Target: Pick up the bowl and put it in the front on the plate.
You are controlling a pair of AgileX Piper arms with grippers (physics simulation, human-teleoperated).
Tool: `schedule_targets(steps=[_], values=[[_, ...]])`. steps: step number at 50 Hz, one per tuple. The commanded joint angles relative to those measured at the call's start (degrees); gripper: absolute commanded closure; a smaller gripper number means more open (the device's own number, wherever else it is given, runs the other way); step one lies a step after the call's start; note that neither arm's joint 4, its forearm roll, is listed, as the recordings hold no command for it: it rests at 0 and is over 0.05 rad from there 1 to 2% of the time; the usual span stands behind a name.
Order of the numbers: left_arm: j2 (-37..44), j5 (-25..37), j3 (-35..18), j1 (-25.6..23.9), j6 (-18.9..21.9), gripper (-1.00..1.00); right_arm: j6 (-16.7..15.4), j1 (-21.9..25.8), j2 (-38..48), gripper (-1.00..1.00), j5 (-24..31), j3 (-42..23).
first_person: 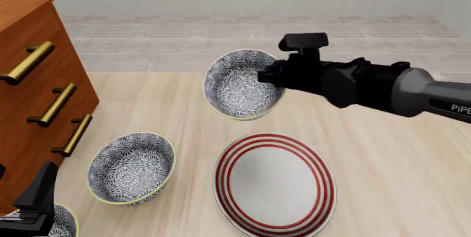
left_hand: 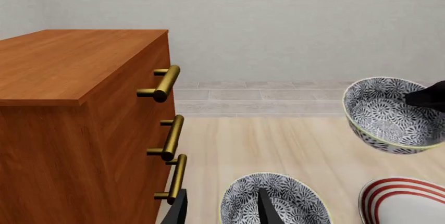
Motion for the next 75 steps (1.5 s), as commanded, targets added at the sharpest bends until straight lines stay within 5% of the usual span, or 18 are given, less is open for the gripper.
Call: schedule_targets(steps=[1, 41, 75], values=[[0.00, 0.00, 0.00, 0.00, 0.00, -1.00, 1.42, -0.70, -6.11, 1.00, -1.72, 6.54], [0.00, 0.00, 0.00, 0.00, 0.00, -1.00, 4.49, -0.31, -19.00, 1.00, -4.96, 22.89], [0.00, 0.00, 0.00, 0.00, 0.00, -1.00, 8.90, 2.96, -20.70, 1.00, -12.01, 33.96]])
